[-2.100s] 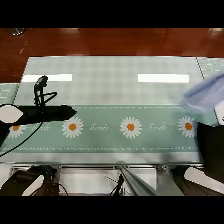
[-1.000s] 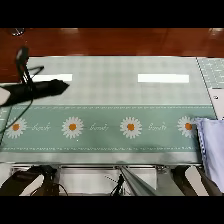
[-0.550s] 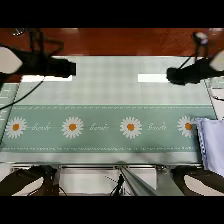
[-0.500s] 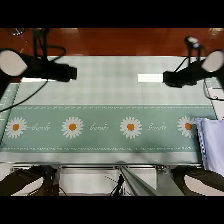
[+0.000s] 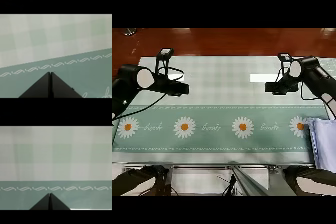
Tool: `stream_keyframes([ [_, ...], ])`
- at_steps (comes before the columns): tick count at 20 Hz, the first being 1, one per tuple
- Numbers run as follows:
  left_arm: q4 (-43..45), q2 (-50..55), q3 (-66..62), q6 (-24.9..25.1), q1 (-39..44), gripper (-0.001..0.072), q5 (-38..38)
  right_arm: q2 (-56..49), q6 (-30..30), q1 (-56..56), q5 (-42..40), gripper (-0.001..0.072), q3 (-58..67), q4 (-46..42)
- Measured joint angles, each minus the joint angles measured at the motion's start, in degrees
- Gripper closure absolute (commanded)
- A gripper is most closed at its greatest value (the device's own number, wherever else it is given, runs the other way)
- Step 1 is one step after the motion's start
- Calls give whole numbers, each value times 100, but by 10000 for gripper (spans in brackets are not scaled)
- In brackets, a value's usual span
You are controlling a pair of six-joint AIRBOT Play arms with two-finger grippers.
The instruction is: Fold the shirts.
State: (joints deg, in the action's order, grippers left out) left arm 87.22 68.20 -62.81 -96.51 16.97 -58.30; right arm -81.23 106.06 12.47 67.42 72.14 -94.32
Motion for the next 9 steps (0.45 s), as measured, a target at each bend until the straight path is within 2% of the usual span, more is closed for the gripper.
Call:
stream_keyframes([
  [9, 37, 4, 26, 35, 0, 687, 37, -24, 35, 15, -9, 686, 0, -59],
])
